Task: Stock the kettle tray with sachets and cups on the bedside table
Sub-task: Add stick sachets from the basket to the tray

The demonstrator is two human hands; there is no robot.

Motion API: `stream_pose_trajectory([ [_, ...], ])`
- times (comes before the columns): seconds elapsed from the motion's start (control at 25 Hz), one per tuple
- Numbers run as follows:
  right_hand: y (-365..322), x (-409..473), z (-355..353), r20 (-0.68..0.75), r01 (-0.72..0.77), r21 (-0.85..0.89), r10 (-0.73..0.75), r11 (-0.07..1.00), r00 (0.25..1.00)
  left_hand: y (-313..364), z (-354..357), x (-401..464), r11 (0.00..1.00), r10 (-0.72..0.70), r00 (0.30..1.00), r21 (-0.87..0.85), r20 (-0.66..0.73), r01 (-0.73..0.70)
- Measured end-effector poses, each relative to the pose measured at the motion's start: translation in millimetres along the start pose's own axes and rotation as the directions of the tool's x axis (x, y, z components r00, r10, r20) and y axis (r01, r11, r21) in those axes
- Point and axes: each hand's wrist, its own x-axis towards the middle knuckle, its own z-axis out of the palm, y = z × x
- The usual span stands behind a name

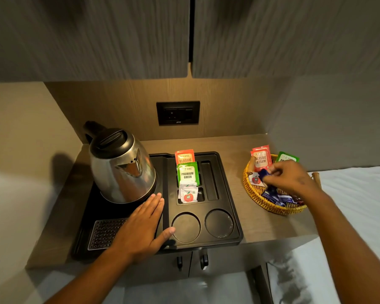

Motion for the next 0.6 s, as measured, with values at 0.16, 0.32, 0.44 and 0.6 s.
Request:
stream_pose_trajectory([
  [0.16,-83.2,0.5,48.7,-0.021,0.015,0.192,-0.011,0.981,1.0,0.2,-0.1,-0.5,1.0,-0.003,1.0,-0.006,0.006,0.003],
  [0.32,-128.1,46.0,101.8,-0.01,-0.067,0.143,0.07,0.987,0.998,1.2,0.9,0.0,1.0,-0.014,1.0,-0.003,0.016,0.014],
  [0.44,-130.2,60.5,114.8,-0.008,-0.066,0.041,0.066,0.997,0.998,1.5,1.4,0.5,1.0,-0.014,1.0,-0.027,0.007,0.014],
  [0.6,-115.0,56.8,104.5,-0.01,-0.053,-0.03,0.052,0.998,0.999,0.7,3.0,0.3,0.999,-0.006,1.0,-0.04,-0.012,0.005],
])
